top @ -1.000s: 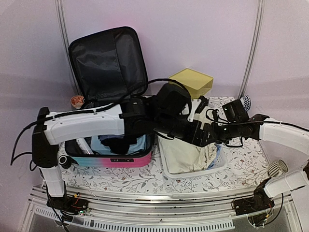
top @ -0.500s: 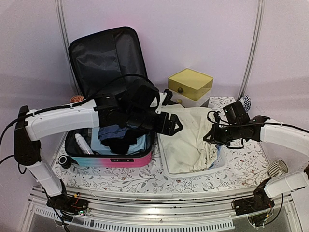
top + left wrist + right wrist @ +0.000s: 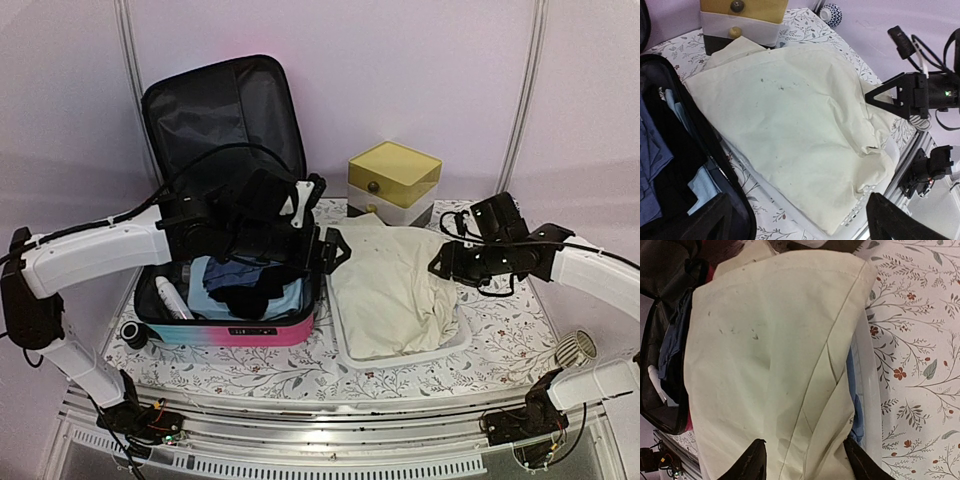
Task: Open, take out, and arrange the luggage
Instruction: Place the clothes in the bin.
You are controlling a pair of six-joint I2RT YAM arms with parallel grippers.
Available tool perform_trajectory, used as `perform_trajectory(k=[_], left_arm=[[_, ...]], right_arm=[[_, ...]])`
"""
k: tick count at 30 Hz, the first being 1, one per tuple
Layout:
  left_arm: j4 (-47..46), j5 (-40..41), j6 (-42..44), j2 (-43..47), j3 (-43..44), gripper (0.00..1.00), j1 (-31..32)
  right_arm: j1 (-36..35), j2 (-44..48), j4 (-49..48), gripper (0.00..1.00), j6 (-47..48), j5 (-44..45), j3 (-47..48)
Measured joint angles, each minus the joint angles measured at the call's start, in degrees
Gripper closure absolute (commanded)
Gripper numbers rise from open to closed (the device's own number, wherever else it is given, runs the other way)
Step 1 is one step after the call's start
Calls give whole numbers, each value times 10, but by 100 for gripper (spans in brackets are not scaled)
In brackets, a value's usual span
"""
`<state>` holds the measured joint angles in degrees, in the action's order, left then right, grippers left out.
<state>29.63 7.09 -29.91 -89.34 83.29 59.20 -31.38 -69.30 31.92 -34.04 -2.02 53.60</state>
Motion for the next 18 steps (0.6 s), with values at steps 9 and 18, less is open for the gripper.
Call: perform_trajectory(k=[9,18], left_arm=[[15,25,8,66,-42,2,-39],[21,25,8,119,-81,2,-80]], right_arm=[[-8,4,-41,51,18,-64,36],[-54,-110,-43,34,2,-14,173]])
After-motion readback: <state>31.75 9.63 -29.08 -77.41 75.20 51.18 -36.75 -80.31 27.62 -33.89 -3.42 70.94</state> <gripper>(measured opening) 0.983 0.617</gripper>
